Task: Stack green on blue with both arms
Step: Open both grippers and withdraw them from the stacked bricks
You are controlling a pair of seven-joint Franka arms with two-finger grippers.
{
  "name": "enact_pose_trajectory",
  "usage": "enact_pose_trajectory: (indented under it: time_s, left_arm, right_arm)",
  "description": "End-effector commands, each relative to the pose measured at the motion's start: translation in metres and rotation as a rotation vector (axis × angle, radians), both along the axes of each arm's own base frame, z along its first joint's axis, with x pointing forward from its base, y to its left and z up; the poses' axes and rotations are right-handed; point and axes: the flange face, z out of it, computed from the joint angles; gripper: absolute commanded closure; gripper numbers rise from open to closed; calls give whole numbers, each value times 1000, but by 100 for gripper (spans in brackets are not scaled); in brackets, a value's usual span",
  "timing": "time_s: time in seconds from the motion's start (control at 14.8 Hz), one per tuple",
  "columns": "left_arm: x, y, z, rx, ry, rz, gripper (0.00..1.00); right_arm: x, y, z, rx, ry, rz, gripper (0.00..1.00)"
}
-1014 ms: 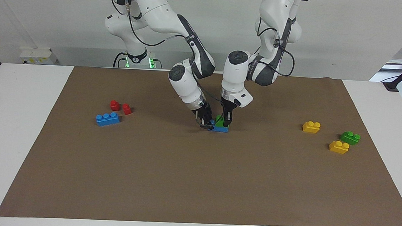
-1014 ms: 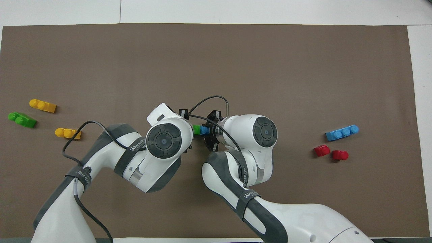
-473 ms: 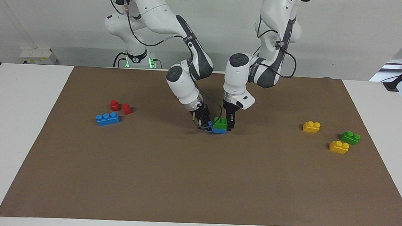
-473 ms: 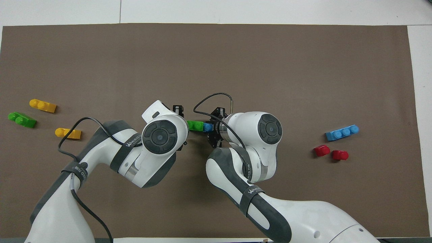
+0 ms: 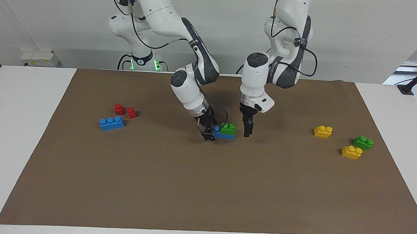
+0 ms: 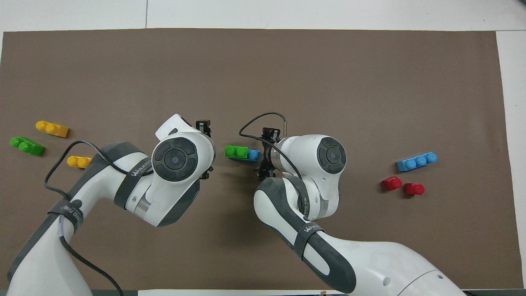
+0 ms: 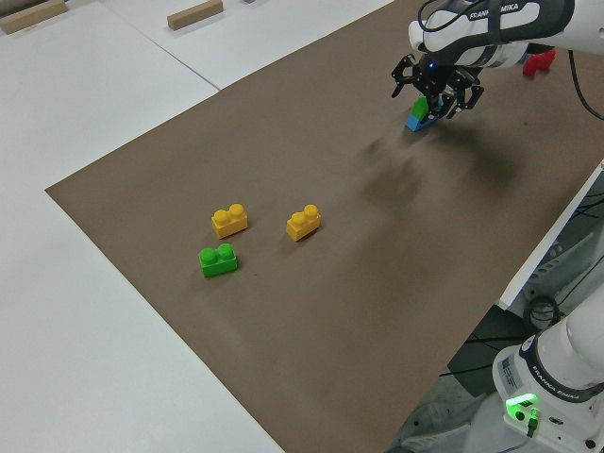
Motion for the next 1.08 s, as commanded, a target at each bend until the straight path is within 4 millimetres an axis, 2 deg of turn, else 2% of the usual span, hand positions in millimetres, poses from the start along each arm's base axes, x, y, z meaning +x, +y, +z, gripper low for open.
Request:
enact_pose_trajectory:
  time_s: [0.0,0.2,0.41,0.61,0.81,1.01]
  left_arm:
    - [6,18,23,33,15,-31,0]
    - [19,55,43,13,60,-62,0]
    - [33,84,60,26,115,-155,0]
    - [42,114,66,53,158,-280,0]
    - [48,151,70,73,192,-419,0]
    - [60,189,78,89,194,-583,0]
  right_arm:
    - [15,-31,0,-5,-1,61,0]
    - [30,-70,16,-9,-26,201,0]
    - [50,-121,47,-43,-77,417,0]
    - [69,-179,90,-133,-117,611,0]
    - [74,-226,134,-164,-172,800,0]
    - [71,-253,178,-251,-208,1014,0]
